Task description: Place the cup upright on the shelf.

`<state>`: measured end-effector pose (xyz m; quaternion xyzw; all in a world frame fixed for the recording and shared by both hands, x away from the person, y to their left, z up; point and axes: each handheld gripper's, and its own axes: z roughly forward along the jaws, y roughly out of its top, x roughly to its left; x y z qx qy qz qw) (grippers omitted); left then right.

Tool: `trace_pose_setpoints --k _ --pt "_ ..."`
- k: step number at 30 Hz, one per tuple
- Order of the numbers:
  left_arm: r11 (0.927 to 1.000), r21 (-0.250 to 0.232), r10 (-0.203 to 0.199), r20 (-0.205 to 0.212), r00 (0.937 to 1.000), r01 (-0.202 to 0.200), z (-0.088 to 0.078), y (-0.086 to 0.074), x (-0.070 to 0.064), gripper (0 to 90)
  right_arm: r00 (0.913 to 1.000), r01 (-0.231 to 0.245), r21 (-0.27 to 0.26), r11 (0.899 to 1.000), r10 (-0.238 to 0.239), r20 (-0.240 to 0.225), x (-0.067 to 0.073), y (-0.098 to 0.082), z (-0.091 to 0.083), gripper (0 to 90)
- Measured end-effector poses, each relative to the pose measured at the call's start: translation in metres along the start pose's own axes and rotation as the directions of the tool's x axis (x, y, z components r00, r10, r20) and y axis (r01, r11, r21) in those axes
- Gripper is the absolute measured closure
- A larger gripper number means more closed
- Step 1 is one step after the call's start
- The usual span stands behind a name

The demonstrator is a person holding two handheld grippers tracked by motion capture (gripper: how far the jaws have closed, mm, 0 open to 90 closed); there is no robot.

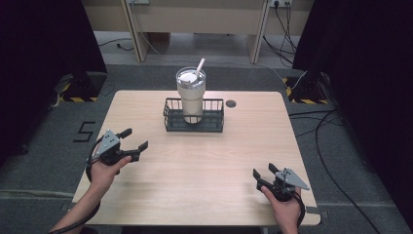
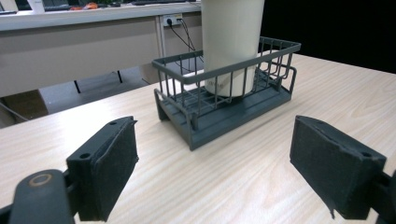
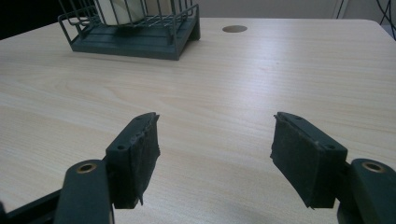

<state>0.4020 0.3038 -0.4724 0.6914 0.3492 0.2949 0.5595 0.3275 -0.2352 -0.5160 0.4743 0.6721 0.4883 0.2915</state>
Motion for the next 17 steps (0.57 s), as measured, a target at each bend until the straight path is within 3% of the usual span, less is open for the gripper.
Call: trace_pose_setpoints --k 11,17 --pt "0.9988 0.012 -0.046 -0.026 0.9986 0.047 -0.021 -0.021 0.003 14.4 1.0 -0.001 0.003 1.0 0.001 0.002 0.0 0.0 0.0 32.2" --pt "0.9984 0.027 -0.05 -0.011 0.9987 0.051 -0.02 -0.028 -0.001 14.4 0.9999 0.01 0.008 1.0 -0.01 -0.009 0.0 0.001 0.001 30.9"
